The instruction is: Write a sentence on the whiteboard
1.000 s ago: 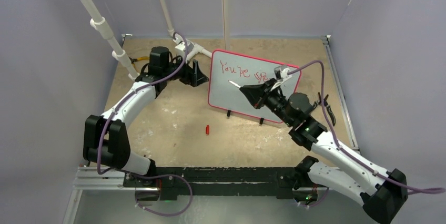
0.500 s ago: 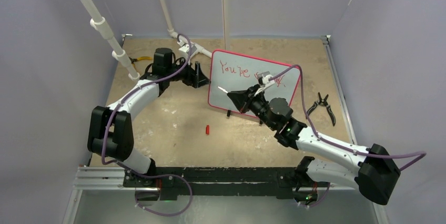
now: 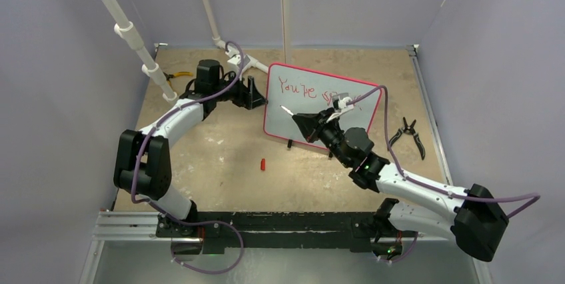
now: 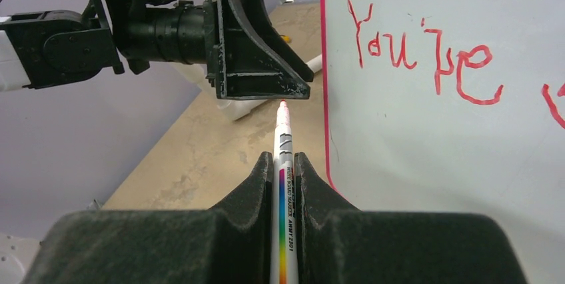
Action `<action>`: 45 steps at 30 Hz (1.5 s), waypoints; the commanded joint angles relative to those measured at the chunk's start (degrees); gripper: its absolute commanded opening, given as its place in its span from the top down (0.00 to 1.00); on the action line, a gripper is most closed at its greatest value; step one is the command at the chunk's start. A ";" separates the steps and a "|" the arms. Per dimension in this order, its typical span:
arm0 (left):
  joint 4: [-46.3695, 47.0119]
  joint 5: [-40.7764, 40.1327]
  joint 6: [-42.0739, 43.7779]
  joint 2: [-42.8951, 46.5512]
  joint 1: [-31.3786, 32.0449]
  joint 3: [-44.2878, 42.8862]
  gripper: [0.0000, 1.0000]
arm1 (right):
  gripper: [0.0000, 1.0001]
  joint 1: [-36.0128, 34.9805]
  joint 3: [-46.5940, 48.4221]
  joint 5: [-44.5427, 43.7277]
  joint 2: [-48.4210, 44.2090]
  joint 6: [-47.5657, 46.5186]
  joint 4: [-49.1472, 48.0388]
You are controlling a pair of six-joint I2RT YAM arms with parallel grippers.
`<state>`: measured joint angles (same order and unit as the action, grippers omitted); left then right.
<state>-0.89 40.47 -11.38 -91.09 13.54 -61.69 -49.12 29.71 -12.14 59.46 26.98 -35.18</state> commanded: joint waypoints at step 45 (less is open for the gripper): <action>0.98 -1.97 1.87 -3.83 4.04 -1.44 0.84 | 1.00 -0.64 12.70 -15.09 21.16 -5.02 -1.01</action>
<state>-1.32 38.63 -10.44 -96.01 17.65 -61.63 -49.50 40.05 -24.51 80.38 22.52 -35.97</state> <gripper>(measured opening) 0.215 0.115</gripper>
